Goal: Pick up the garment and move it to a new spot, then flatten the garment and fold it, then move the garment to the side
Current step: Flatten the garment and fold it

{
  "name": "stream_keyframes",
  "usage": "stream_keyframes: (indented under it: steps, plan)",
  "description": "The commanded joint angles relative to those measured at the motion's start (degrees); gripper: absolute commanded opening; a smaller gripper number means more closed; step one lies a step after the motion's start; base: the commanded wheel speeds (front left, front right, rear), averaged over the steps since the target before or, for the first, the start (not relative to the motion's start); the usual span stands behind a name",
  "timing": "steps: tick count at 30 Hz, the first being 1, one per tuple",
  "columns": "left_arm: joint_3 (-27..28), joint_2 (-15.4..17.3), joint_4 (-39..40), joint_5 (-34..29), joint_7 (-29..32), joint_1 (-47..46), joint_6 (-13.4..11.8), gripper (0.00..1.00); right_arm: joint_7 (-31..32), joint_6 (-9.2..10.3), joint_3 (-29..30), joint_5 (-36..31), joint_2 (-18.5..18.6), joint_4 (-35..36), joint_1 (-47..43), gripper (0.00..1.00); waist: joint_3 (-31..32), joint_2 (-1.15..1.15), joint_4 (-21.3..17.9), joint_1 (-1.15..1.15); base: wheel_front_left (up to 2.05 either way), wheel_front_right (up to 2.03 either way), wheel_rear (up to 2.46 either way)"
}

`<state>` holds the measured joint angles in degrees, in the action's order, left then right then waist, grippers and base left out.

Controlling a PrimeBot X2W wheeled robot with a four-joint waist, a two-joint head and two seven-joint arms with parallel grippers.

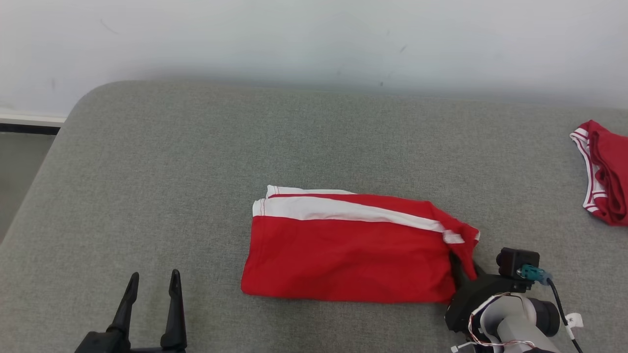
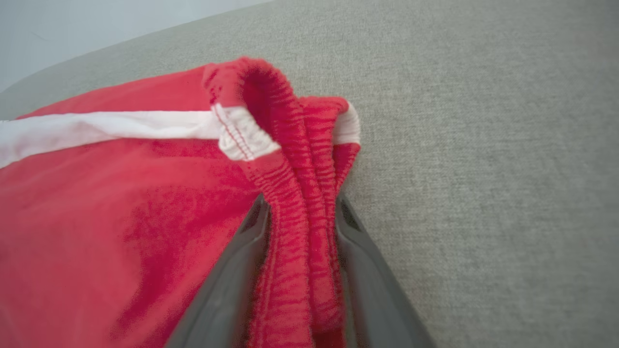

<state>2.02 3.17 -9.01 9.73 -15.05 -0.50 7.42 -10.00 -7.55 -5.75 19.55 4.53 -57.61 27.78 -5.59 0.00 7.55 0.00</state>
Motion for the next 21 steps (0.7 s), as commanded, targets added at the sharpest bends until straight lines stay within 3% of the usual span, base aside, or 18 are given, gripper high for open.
stream_keyframes:
  steps: [1, 11, 21]
  plan:
    - [-0.1, -0.1, -0.2, -0.2, -0.2, -0.6, 0.0, 1.0, 0.8, 0.13, -1.0, 1.5, -0.6, -1.4, 0.3, 0.0, 0.0, 0.0, -0.2, 0.0, 0.0, 0.0, 0.0]
    - [0.4, -0.2, -0.5, 0.1, -0.2, 0.5, 0.0, 1.0, 0.1, 0.13, -6.8, 5.5, 6.9, -1.2, 3.0, 0.0, 1.4, 0.0, -2.3, 0.0, 0.0, 0.0, 0.0]
    - [-0.1, -0.3, 0.0, 0.7, -0.2, 1.4, 0.0, 1.0, 3.5, 0.13, -12.3, 10.4, 19.1, 3.2, 1.4, 0.0, 1.7, 0.0, -4.3, 0.0, 0.0, 0.0, 0.0]
